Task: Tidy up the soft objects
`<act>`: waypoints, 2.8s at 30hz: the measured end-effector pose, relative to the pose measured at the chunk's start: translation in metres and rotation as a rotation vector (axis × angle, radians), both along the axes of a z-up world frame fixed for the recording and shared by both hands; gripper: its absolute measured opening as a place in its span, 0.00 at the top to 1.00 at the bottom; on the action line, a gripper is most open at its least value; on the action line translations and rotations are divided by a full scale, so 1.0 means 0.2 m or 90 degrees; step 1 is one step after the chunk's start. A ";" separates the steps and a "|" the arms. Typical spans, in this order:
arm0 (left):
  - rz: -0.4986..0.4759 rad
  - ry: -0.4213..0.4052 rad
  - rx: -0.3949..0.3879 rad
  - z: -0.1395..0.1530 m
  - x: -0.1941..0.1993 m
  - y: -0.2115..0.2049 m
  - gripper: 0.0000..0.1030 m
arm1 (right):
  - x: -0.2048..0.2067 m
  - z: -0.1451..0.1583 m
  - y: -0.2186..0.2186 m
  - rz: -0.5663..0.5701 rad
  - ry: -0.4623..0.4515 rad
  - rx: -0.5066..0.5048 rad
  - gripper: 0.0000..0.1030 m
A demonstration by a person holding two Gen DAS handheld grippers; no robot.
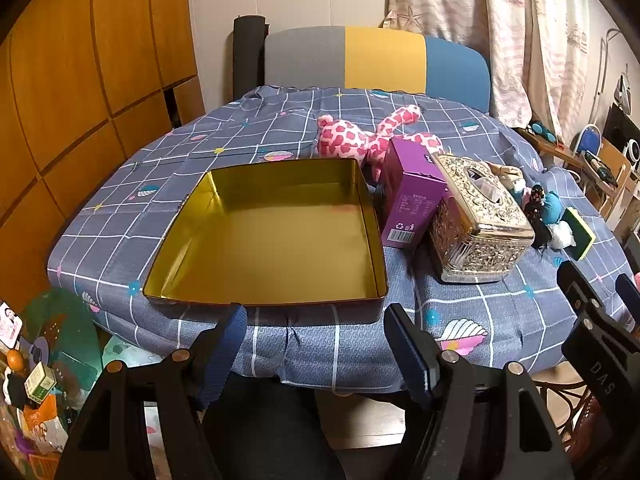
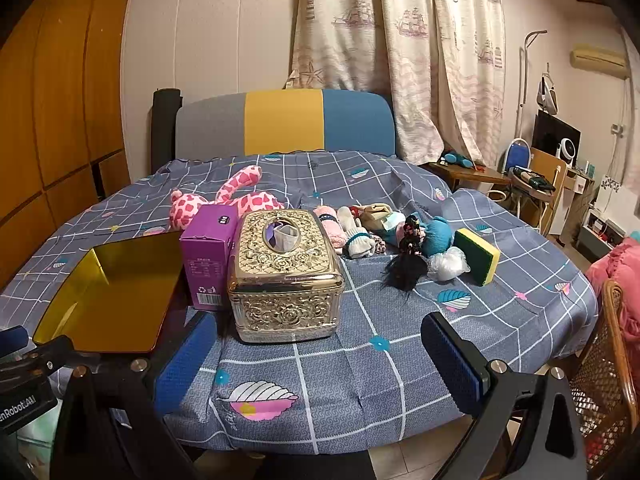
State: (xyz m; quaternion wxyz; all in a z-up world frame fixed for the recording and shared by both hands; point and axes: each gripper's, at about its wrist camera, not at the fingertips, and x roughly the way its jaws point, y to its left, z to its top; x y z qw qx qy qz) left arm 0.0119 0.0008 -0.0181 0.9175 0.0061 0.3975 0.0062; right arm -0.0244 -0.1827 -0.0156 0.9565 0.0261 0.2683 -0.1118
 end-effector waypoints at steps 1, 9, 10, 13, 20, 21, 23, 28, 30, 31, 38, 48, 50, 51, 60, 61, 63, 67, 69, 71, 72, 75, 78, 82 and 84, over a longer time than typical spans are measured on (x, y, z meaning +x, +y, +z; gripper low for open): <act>0.000 0.000 0.000 0.00 0.00 0.00 0.30 | 0.00 0.00 0.00 0.000 0.000 -0.001 0.00; -0.002 0.009 0.000 -0.01 0.01 0.00 0.30 | 0.00 0.00 -0.01 -0.004 0.000 0.001 0.00; -0.003 0.011 0.002 -0.02 0.01 0.00 0.30 | 0.00 0.00 -0.02 -0.005 0.001 0.002 0.00; -0.004 0.014 0.003 -0.03 0.02 0.00 0.30 | 0.00 0.00 -0.03 -0.009 0.002 0.003 0.00; -0.005 0.032 0.005 -0.08 0.06 0.01 0.30 | 0.03 -0.02 -0.03 -0.011 -0.003 -0.028 0.00; -0.008 0.036 0.004 -0.09 0.07 0.01 0.30 | 0.03 -0.02 -0.04 -0.009 -0.001 -0.024 0.00; -0.020 0.047 -0.004 -0.12 0.09 0.01 0.30 | 0.04 -0.03 -0.06 -0.009 0.001 -0.016 0.00; -0.102 0.058 -0.135 -0.17 0.11 0.04 0.30 | 0.08 -0.05 -0.12 -0.007 0.009 0.011 0.00; -0.126 0.050 -0.171 -0.17 0.12 0.02 0.30 | 0.11 -0.07 -0.16 -0.006 0.024 0.029 0.00; -0.140 0.048 -0.176 -0.17 0.13 0.00 0.30 | 0.13 -0.09 -0.18 -0.008 0.040 0.042 0.00; -0.270 0.103 -0.177 -0.18 0.22 -0.23 0.30 | 0.24 -0.22 -0.38 -0.035 0.135 0.098 0.00; -0.349 0.133 -0.215 -0.10 0.42 -0.58 0.31 | 0.38 -0.36 -0.92 -0.087 0.132 0.105 0.01; -0.358 0.143 -0.225 -0.10 0.48 -0.67 0.31 | 0.44 -0.37 -1.01 -0.096 0.124 0.104 0.06; -0.360 0.150 -0.230 -0.10 0.50 -0.71 0.31 | 0.48 -0.38 -1.07 -0.107 0.120 0.102 0.07; -0.375 0.187 -0.218 -0.09 0.64 -1.05 0.29 | 0.87 -0.51 -1.45 -0.168 0.129 0.133 0.24; -0.379 0.180 -0.214 -0.09 0.65 -1.08 0.29 | 0.91 -0.54 -1.48 -0.170 0.139 0.138 0.28; -0.377 0.168 -0.195 -0.08 0.67 -1.14 0.29 | 0.97 -0.59 -1.53 -0.166 0.153 0.158 0.30; -0.374 0.164 -0.177 -0.07 0.74 -1.24 0.29 | 1.04 -0.66 -1.56 -0.143 0.162 0.184 0.30; -0.367 0.173 -0.178 -0.09 0.79 -1.31 0.29 | 1.05 -0.67 -1.56 -0.137 0.154 0.169 0.39; -0.364 0.182 -0.184 -0.11 0.85 -1.38 0.29 | 1.04 -0.67 -1.55 -0.127 0.141 0.171 0.57; -0.357 0.186 -0.182 -0.12 0.87 -1.42 0.29 | 1.03 -0.67 -1.55 -0.129 0.135 0.169 0.57; -0.347 0.193 -0.181 -0.16 0.94 -1.51 0.29 | 1.00 -0.69 -1.54 -0.132 0.116 0.176 0.57; -0.330 0.187 -0.162 -0.21 1.03 -1.62 0.29 | 0.97 -0.70 -1.56 -0.143 0.095 0.183 0.58; -0.283 0.204 -0.145 -0.32 1.18 -1.72 0.29 | 0.95 -0.71 -1.57 -0.147 0.078 0.190 0.59; -0.270 0.216 -0.143 -0.38 1.24 -1.79 0.29 | 0.95 -0.72 -1.59 -0.146 0.073 0.198 0.59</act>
